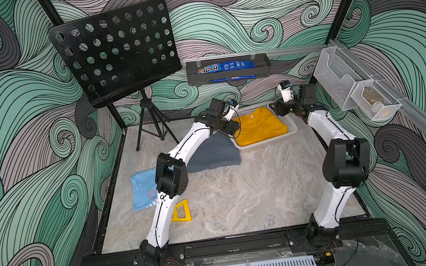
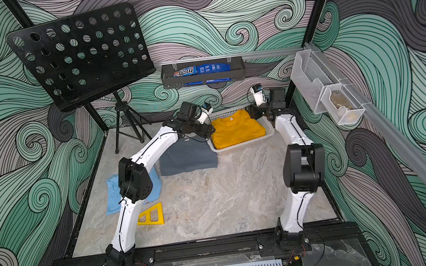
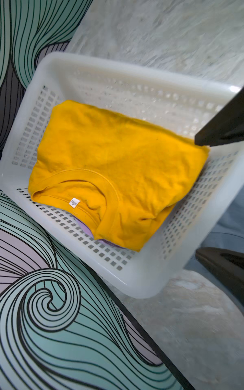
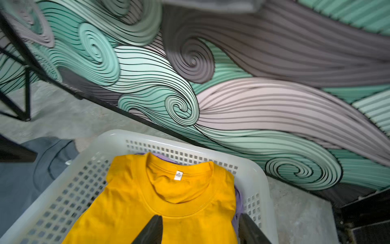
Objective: Put the folded t-shirts into the basket
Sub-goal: Place the T-shirt in the bin, then move the T-shirt to the center of the board.
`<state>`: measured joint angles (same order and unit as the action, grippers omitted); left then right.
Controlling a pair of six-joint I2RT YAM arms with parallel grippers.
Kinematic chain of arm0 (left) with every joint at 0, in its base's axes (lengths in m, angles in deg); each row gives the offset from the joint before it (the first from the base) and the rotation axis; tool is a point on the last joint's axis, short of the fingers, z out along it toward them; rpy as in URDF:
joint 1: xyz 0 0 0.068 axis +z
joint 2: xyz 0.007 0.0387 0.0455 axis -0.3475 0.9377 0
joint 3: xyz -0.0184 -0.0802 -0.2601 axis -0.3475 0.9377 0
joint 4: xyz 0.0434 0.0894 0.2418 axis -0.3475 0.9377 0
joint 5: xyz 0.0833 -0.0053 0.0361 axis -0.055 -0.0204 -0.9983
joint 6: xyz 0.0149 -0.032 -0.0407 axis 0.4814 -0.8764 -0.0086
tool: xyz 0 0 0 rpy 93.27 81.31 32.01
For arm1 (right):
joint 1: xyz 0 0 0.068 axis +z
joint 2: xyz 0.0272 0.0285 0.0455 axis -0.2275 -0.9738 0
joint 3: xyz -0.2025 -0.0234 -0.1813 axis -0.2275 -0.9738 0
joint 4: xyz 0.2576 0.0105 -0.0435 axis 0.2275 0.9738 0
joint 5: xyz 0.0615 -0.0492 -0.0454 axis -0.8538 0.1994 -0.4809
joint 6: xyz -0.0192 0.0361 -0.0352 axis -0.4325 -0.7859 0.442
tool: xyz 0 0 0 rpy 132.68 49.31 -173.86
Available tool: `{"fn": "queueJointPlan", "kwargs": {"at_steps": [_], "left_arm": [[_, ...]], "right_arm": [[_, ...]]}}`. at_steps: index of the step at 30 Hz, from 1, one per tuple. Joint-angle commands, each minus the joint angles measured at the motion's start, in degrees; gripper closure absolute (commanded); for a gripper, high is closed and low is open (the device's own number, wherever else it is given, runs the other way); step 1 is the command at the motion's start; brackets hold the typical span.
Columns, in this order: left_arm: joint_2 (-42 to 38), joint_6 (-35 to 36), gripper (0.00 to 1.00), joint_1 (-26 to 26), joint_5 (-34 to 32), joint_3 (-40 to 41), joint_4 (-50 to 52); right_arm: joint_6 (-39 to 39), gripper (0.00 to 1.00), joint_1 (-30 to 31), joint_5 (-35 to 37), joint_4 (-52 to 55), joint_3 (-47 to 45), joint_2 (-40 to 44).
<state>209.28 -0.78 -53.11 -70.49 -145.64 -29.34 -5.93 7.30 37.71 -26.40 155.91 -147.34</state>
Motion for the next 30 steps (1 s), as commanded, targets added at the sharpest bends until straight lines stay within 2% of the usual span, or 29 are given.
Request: {"fn": "queueJointPlan", "kwargs": {"at_steps": [1,6,10,14,17,19,22,26,30], "left_arm": [[-10.23,4.61,0.19,0.38,-2.23,7.04,5.25],[-22.61,9.61,0.14,3.36,-4.39,24.03,7.07],[-26.14,10.33,0.1,8.25,-0.39,33.88,4.84],[-19.73,10.93,0.12,9.69,-1.28,31.7,6.29],[-10.37,10.41,0.15,9.8,-2.21,23.75,11.27],[-3.24,10.16,0.19,9.69,-1.96,16.28,16.81],[2.38,10.39,0.21,9.19,-1.34,11.58,19.16],[3.56,12.84,0.24,7.13,-3.97,14.38,19.57],[-2.42,15.93,0.24,5.21,-6.52,26.87,16.17]], "right_arm": [[7.17,0.33,1.97,-3.74,3.39,-7.76,7.43],[14.68,0.23,8.76,-2.39,7.92,-18.74,17.63],[15.68,0.19,14.35,0.92,4.92,-26.58,20.92],[13.25,0.16,16.85,2.26,3.46,-27.42,18.77],[11.46,0.16,16.78,2.23,7.57,-25.3,16.69],[10.48,0.16,15.9,2.96,5.85,-27.91,17.86],[8.96,0.15,14.06,2.92,3.02,-31.12,20.08],[8.48,0.15,10.84,0.12,3.98,-30.86,20.96],[8.22,0.15,6.63,-2.47,4.19,-31.02,21.29]]}}
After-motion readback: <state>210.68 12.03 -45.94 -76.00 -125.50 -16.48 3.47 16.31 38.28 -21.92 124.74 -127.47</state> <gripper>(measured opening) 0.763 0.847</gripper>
